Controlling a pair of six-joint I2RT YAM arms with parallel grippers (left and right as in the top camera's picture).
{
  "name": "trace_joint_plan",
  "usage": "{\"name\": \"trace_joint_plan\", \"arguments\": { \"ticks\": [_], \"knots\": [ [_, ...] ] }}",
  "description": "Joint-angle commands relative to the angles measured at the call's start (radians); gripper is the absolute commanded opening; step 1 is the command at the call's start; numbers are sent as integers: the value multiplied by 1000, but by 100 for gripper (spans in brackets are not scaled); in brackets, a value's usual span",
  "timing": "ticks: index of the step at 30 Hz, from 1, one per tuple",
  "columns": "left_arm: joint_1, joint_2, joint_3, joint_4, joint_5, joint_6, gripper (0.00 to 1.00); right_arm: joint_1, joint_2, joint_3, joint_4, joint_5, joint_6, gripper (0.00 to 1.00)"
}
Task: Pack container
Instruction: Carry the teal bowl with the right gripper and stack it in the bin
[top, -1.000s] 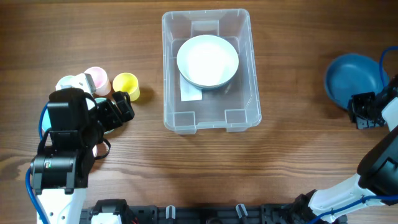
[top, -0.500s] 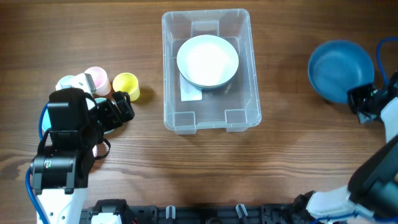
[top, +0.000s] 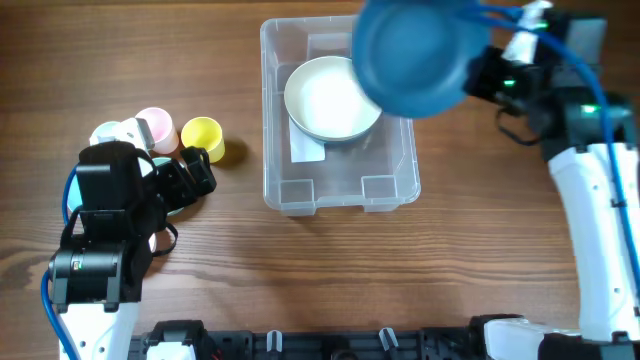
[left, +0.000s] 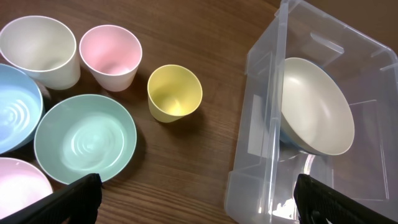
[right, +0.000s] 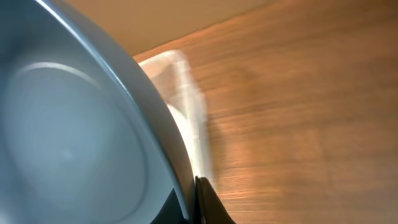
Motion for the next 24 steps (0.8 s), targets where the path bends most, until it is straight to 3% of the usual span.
{"name": "trace_joint_plan", "arguments": {
  "ticks": [1,6,18,19,20,21,24],
  "knots": [
    [-4,0,17,0,13,-2,100,140,21,27,-2,169,-87,4],
    [-4,0,17,0,13,-2,100,217,127,27,46,229,-88,4],
    [-4,0,17,0,13,-2,100,223,399,27,245,175,-6,5],
    [-4,0,17,0,13,-2,100,223,407,27,243,175,-6,17],
    [-4,0,17,0,13,-2,100,223,409,27,238,175,-7,37],
    [-4,0,17,0,13,-2,100,223,409,27,234,175,-9,47],
    [-4,0,17,0,12,-2,100,223,393,27,209,176,-10,49]
  ]
}}
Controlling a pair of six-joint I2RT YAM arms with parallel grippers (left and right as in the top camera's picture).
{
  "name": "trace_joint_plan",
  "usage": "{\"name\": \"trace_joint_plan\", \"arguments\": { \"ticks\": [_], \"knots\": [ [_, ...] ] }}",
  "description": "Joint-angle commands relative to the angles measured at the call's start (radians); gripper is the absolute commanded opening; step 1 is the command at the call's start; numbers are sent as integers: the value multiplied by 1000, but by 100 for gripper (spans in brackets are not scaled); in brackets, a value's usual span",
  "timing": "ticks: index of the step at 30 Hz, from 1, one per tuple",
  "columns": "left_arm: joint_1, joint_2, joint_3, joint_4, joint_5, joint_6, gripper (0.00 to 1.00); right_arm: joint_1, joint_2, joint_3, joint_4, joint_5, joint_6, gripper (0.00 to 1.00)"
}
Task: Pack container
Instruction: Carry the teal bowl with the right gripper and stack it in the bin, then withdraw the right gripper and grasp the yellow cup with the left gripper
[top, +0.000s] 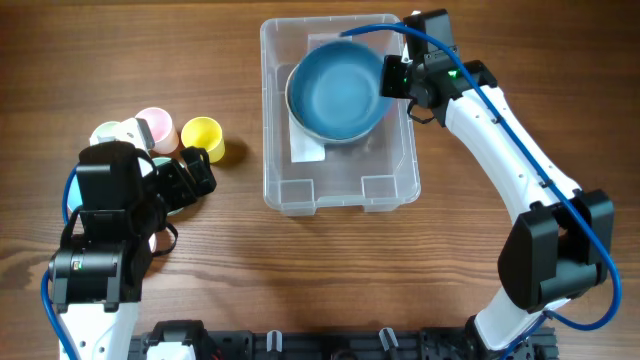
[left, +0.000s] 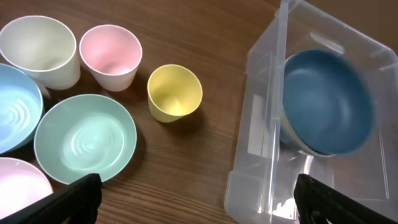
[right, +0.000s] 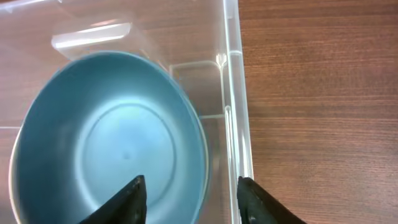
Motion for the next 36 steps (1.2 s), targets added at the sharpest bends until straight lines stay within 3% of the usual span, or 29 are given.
{"name": "trace_joint_plan", "arguments": {
  "ticks": [1,5,8,9,13,15,19,25,36],
  "knots": [
    [-4,0,17,0,12,-2,100,6,-13,26,-32,-11,8,50],
    [-4,0,17,0,12,-2,100,-3,-148,26,-125,89,48,56],
    [-4,0,17,0,13,-2,100,-70,-259,26,-212,147,113,98],
    [-4,0,17,1,13,-2,100,-105,-287,26,-237,130,112,100],
    [-4,12,18,-2,12,-7,100,-220,-344,26,-410,122,77,100],
    [-4,41,37,-33,13,-29,99,-274,-352,24,-584,120,169,100],
    [-4,205,219,-153,12,-29,100,-332,-416,-12,-763,89,200,100],
    [-14,491,460,-189,13,-29,99,-351,-622,-100,-812,45,160,100],
    [-135,943,475,-27,-58,-59,99,-351,-671,-170,-790,40,140,100]
  ]
}}
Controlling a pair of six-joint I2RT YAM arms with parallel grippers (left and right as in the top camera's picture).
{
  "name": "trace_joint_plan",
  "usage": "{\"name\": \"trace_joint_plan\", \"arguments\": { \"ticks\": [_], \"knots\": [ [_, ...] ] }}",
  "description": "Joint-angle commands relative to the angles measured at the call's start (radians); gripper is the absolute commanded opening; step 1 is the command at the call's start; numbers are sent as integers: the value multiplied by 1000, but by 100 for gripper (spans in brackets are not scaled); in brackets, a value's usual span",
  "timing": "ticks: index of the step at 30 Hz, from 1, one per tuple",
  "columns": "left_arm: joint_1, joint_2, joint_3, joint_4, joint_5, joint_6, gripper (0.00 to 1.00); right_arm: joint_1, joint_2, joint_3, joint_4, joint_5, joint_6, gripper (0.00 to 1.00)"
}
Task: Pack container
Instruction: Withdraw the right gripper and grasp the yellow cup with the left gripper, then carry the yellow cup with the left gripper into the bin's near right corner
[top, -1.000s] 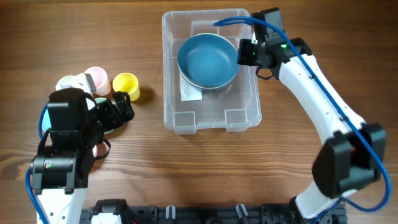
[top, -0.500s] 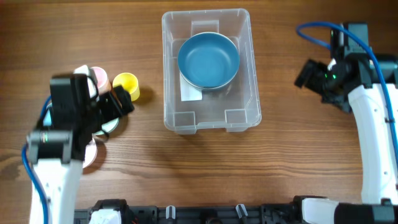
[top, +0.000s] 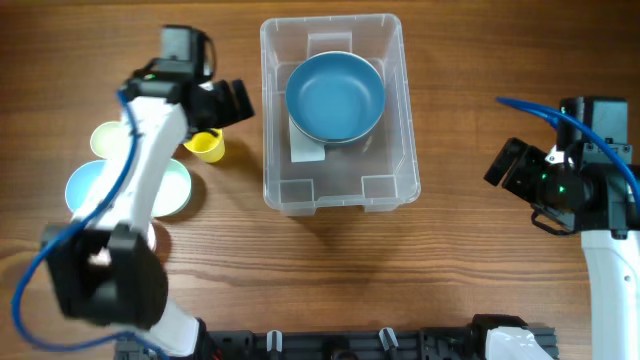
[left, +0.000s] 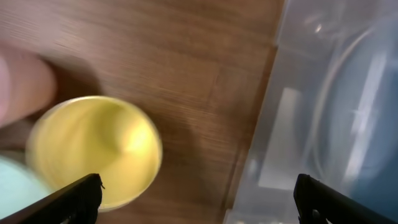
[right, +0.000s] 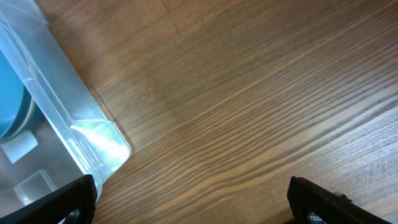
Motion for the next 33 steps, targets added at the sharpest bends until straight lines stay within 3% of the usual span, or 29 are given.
{"name": "trace_joint_plan", "arguments": {
  "ticks": [1,8,9,13,16,22,29,33],
  "knots": [
    [-15,95,9,10,-63,-37,99,-3,0,-18,8,-12,-14,100],
    [-13,186,9,25,-131,-36,99,-3,5,-27,11,-12,-13,100],
    [-13,196,9,25,-131,-36,93,-3,5,-27,10,-12,-13,99],
    [-13,199,9,24,-130,-36,47,-3,5,-27,9,-12,-13,100],
    [-13,199,9,9,-130,-36,28,-3,5,-27,9,-13,-13,100],
    [-13,199,9,5,-130,-36,6,-3,5,-27,2,-13,-11,100],
    [-17,174,64,-36,-130,-36,4,-8,5,-27,10,0,1,100],
    [-49,89,186,-150,-141,-31,4,-118,5,-27,25,18,3,100]
  ]
}}
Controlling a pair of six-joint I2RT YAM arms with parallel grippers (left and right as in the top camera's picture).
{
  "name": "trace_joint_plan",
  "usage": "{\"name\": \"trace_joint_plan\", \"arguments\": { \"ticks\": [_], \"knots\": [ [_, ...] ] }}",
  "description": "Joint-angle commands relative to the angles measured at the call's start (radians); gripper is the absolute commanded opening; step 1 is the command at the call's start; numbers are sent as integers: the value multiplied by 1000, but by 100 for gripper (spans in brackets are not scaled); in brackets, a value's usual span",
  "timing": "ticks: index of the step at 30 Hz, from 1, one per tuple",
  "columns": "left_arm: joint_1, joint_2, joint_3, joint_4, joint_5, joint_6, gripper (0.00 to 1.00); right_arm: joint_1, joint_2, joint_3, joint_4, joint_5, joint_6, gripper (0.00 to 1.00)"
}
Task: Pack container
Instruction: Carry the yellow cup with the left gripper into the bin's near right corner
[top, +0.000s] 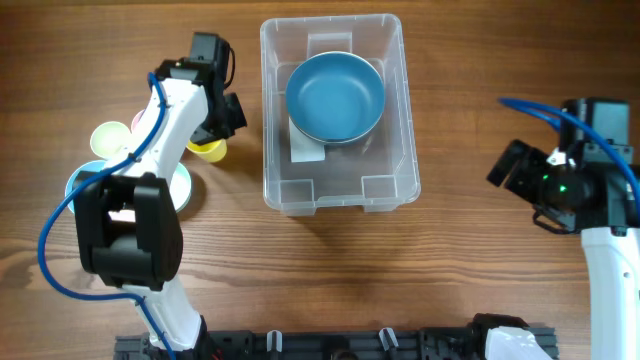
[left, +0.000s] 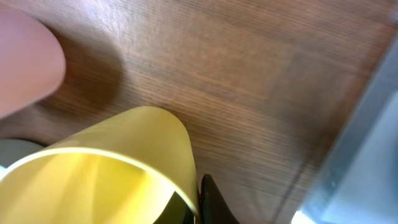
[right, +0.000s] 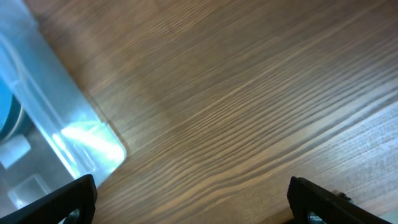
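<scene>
The clear plastic container (top: 390, 180) stands at the top middle, with a blue bowl (top: 335, 97) nested in it. A yellow cup (top: 207, 150) stands left of the container. My left gripper (top: 215, 138) is down on it. In the left wrist view the yellow cup (left: 118, 162) fills the lower left, and the left gripper (left: 196, 200) is shut on its wall, one finger inside and one finger (left: 212, 202) outside. My right gripper (top: 510, 165) hangs open far right of the container, holding nothing; the right gripper (right: 196, 205) looks down on bare wood.
Left of the yellow cup stand a cream cup (top: 105, 140) and a pink cup (left: 25, 62). A light blue bowl (top: 75, 185) and a mint bowl (top: 183, 192) lie below them, partly under my left arm. The container's corner (right: 68, 143) shows in the right wrist view.
My left gripper was open just above the yellow cup; now it is lower and shut on the cup's wall. The right arm has barely moved.
My right gripper held the blue bowl over the container, where a white bowl lay. Then the blue bowl sat on the white one and the gripper was open. The right arm then stood far right while my left arm reached the yellow cup, now gripped.
</scene>
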Motion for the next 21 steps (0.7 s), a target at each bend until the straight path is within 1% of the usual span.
{"name": "trace_joint_plan", "arguments": {
  "ticks": [1,3,4,6,8,12,15,17,19,21],
  "knots": [
    [-42,-121,135,-77,-22,5,4,-124,5,-3,8,-1,-23,100],
    [-82,-173,216,-164,-20,5,4,-214,5,-3,8,-66,-66,100],
    [-126,-194,275,-231,-17,5,4,-263,5,-3,8,-115,-75,100],
    [-204,-206,351,-308,-17,4,4,-294,5,-3,11,-141,-90,100],
    [-312,-207,427,-346,-17,5,4,-296,5,-3,13,-140,-90,100],
    [-494,-200,454,-285,-17,-2,4,-296,5,-3,13,-140,-95,100],
    [-576,-148,454,-253,-9,-26,4,-296,5,-3,13,-141,-95,100],
    [-610,-95,454,-235,56,-31,4,-296,5,-3,15,-141,-94,100],
    [-628,-44,454,-233,66,-115,4,-296,5,-3,14,-141,-95,100],
    [-642,14,454,-233,79,-245,4,-296,5,-3,14,-141,-94,100]
  ]
}}
